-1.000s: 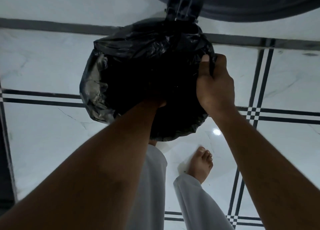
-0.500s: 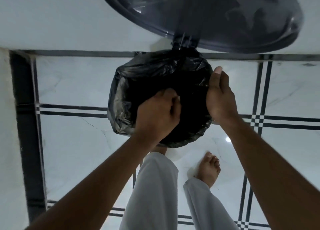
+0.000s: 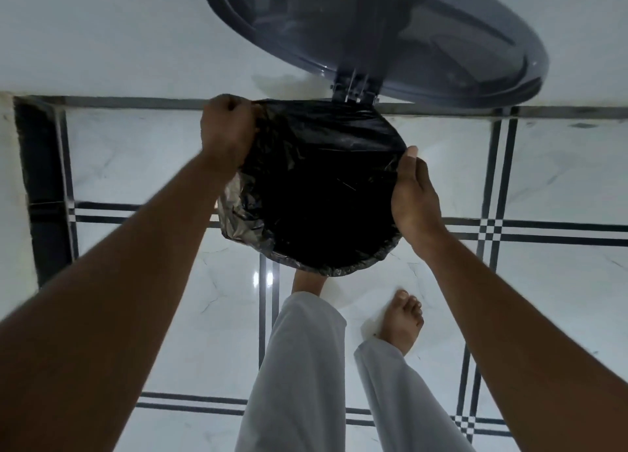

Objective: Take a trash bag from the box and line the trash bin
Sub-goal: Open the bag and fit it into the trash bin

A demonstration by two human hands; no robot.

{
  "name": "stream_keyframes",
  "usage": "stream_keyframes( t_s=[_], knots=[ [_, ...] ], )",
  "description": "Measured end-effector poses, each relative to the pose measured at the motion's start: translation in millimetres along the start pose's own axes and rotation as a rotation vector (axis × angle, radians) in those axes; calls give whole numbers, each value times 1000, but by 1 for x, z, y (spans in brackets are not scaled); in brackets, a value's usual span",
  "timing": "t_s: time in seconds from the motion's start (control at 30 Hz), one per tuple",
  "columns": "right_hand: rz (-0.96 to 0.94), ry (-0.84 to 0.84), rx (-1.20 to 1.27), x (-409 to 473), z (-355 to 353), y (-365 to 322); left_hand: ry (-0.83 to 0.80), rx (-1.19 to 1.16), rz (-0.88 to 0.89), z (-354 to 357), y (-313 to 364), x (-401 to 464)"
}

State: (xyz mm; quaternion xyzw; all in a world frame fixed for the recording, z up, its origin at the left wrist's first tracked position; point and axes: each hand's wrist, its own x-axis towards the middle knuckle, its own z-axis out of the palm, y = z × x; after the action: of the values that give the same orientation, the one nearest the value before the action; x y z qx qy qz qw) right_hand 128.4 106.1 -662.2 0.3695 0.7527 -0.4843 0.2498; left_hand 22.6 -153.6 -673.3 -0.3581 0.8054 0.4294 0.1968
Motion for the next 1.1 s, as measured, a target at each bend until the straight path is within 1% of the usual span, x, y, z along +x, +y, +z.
stream_keyframes(
  t_s=[0.07, 0.1, 0.17, 0.2, 0.23, 0.33, 0.4, 0.47, 0.5, 0.53, 0.57, 0.6, 0.63, 0.7, 0.73, 0.77, 0.83, 0.9, 0.97, 1.0, 1.07, 1.1],
  knots=[
    [24, -1, 25, 5, 3, 1, -153, -14, -200, 4, 2, 22],
    [35, -4, 37, 8, 3, 0, -235, 15, -270, 6, 3, 26],
    [50, -4, 48, 15, 2, 3, -402, 148, -296, 8, -1, 31],
    [47, -3, 42, 19, 2, 6, -442, 175, -290, 9, -2, 35],
    [41, -1, 37, 21, 0, 7, -448, 193, -274, 10, -3, 37],
    [35, 15, 20, 29, -3, 5, -382, 208, -215, 11, -8, 49],
    [50, 5, 5, 33, -4, -1, -286, 272, -192, 9, -15, 53],
    [45, 30, 1, 32, -7, -6, -97, 319, -119, 7, -14, 54],
    [28, 65, 2, 32, -7, -8, 37, 305, -89, 5, -12, 55],
    [7, 114, 11, 31, -7, -10, 131, 285, -51, 2, -4, 51],
    [-15, 157, 24, 31, -8, -12, 169, 216, 4, 2, 4, 45],
    [-30, 179, 34, 32, -8, -15, 137, 162, 50, 4, 15, 36],
    [-35, 176, 39, 32, -7, -19, 57, 148, 102, 9, 25, 24],
    [-11, 106, 46, 32, -5, -29, -211, 312, 152, 25, 37, 3],
    [15, 53, 35, 34, -4, -31, -310, 391, 120, 33, 40, -6],
    [39, 18, 14, 37, -3, -34, -321, 380, 76, 41, 40, -3],
    [50, -9, -47, 38, -1, -39, -378, 286, -36, 43, 46, -3],
    [54, -3, -56, 40, -1, -42, -362, 165, -129, 35, 45, 6],
    [67, 76, 7, 41, -2, -39, -327, 137, -138, 26, 36, 18],
    [69, 130, 37, 39, -4, -37, -272, 165, -101, 20, 34, 16],
    [72, 240, 98, 28, -8, -31, -72, 171, -43, 9, 30, 0],
    [80, 283, 125, 20, -9, -26, 23, 174, -50, 4, 25, -16]
  ],
)
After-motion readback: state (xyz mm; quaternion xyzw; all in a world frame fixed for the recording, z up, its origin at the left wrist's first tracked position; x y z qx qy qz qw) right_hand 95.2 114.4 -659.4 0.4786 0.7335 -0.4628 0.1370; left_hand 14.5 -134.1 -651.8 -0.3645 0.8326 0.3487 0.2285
